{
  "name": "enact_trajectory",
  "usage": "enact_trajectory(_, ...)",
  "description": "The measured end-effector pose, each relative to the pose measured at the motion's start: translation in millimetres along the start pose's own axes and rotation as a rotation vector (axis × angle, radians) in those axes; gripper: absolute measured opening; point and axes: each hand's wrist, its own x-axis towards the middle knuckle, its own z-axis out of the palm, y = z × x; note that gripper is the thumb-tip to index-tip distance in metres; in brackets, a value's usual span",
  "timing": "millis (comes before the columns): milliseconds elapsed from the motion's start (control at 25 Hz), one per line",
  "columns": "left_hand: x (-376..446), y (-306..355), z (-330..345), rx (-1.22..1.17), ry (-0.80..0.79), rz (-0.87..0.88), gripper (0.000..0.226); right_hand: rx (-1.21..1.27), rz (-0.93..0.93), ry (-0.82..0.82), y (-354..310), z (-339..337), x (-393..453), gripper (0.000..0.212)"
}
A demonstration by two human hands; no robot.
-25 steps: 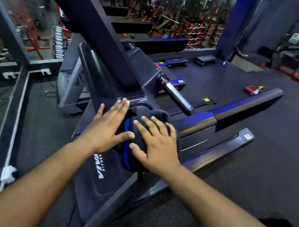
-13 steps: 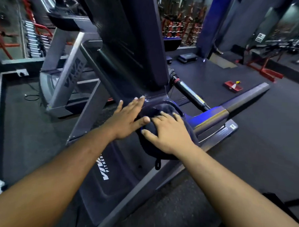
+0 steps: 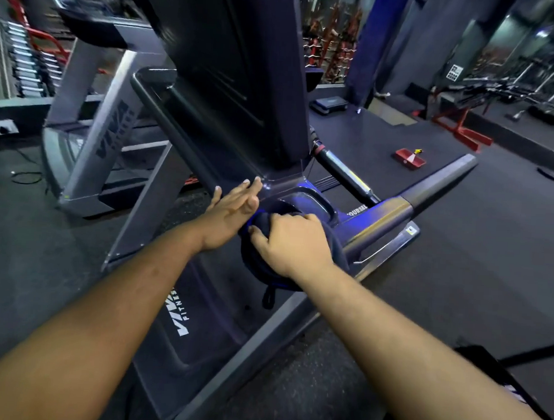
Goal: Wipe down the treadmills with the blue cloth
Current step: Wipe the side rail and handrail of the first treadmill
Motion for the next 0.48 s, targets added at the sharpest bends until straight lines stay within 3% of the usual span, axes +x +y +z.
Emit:
enact_trajectory(80, -1, 1, -1, 0.003, -0.016, -0.006, 0.124, 0.055, -0.094, 0.091, 16, 3, -20, 0.048)
enact_trajectory(200, -1, 4, 2, 0.157, -0.018, -0.009, 0.124, 0.093, -0.322, 0.097, 78, 10, -51, 0.075)
enact_trajectory(320, -1, 5, 10, 0.277, -0.005, -0.025, 0.121, 0.166, -0.091, -0.124, 119, 5, -20, 0.091)
enact_trajectory(400, -1, 5, 11, 0.232, -0.007, -0.034, 0.121, 0.197, 0.071, -0.294, 114, 0, 23, 0.096)
enact_trajectory(480, -1, 6, 10, 0.161, 0.005, -0.033, 0.123, 0.139, 0.157, -0.357, 84, -1, 55, 0.105)
